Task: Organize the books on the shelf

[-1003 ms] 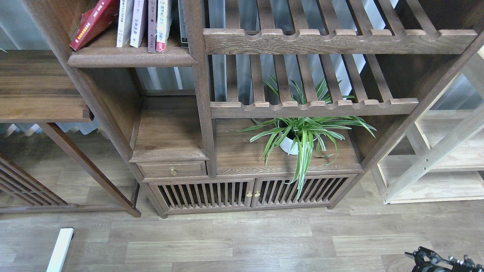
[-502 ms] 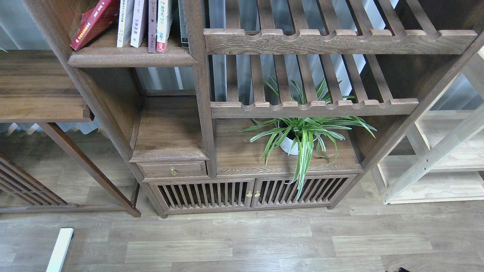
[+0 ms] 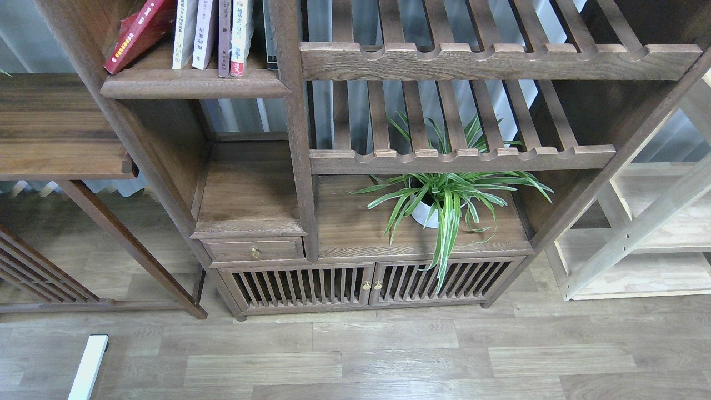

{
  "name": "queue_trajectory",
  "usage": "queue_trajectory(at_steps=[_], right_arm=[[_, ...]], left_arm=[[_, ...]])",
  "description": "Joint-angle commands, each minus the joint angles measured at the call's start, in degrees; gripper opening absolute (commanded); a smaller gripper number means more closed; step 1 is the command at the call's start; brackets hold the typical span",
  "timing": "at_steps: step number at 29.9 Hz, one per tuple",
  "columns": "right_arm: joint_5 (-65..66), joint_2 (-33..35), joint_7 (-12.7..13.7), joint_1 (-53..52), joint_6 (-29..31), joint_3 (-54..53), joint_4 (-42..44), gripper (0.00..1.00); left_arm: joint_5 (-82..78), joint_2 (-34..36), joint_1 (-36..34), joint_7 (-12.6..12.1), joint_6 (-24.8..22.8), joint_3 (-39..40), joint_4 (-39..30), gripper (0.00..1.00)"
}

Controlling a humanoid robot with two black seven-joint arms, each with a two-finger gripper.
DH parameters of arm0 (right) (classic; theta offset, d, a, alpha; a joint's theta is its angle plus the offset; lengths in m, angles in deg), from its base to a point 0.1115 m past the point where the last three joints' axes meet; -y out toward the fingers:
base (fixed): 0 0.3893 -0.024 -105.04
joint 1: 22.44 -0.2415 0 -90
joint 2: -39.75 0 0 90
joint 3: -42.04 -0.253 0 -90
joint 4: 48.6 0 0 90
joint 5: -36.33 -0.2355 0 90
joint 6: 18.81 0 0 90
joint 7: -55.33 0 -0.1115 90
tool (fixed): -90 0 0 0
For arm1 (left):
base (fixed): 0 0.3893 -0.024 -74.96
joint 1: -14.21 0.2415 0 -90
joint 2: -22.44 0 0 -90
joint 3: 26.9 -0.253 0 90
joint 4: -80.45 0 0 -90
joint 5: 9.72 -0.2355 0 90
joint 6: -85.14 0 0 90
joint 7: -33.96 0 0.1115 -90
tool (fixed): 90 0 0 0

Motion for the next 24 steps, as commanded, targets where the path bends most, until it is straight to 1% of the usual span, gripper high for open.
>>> queue_trajectory(at_steps=[1,4,6,8,12,19,24], right_arm=[[-2.7,-1.0,2.9,1.3,0.0,-1.7,12.0,1.00],[-6.0,-2.2,6.8,1.5,-0.2,-4.1,13.5,1.00],[-6.9,-2.5,7.8,1.5,-0.5,-5.5,13.6,1.00],[-6.6,-3.0,7.2,2.2,-2.9,-5.8,13.6,1.00],[-6.1,-5.0,6.8,4.0,-10.6,-6.1,13.0,1.00],[-5.9,-5.9,6.8,3.1,-11.7,-5.7,12.6,1.00],[-6.0,-5.9,6.8,4.6,-11.9,-5.7,12.6,1.00]], left_arm=[[3.6,0.0,0.1,-1.3,0.0,3.3,0.1,0.87],[4.3,0.0,0.3,-1.6,0.0,3.2,0.0,0.88],[4.2,0.0,0.3,-1.5,0.1,3.2,0.0,0.90],[3.9,0.0,0.4,-1.1,0.7,3.0,-0.2,0.97],[4.0,0.0,0.3,-1.0,0.4,2.8,-0.7,0.99],[4.0,0.0,0.3,-1.1,0.4,2.8,-0.8,0.99],[3.9,0.0,0.3,-1.1,0.6,2.8,-0.6,0.99]])
